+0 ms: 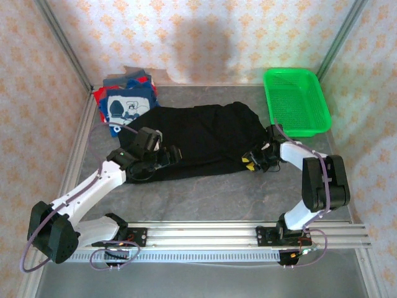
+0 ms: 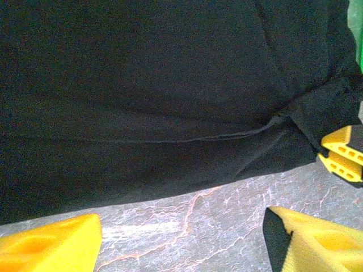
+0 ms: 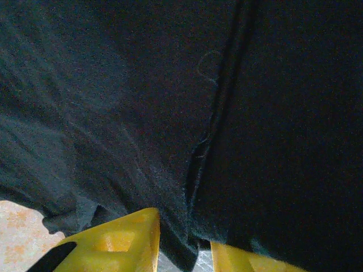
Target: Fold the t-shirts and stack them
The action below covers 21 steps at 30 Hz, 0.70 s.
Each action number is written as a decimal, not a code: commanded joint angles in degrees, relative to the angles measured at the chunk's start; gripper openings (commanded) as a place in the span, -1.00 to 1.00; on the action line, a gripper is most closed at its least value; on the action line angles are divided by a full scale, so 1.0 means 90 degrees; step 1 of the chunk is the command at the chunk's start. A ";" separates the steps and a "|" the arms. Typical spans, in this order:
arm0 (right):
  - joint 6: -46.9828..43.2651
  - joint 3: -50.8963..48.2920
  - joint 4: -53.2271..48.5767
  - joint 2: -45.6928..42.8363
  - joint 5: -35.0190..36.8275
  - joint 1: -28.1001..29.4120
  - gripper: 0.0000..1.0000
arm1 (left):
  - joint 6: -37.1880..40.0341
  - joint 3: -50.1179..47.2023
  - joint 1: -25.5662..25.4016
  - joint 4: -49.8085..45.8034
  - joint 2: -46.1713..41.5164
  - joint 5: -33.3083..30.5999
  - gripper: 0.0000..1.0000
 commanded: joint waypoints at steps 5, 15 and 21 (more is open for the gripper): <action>-0.0062 0.0193 -0.0278 -0.0072 -0.0058 0.0048 -0.43 | 0.0070 -0.0186 -0.0033 -0.0105 -0.0252 -0.0195 0.52; -0.0031 -0.0005 -0.0591 -0.0361 -0.0172 0.0057 -0.40 | 0.0026 -0.0317 -0.0027 -0.0127 -0.0362 -0.0257 0.52; 0.0129 -0.0240 -0.0427 -0.0537 -0.0243 0.0065 -0.34 | -0.0038 -0.0402 -0.0033 -0.0032 -0.0356 -0.0240 0.52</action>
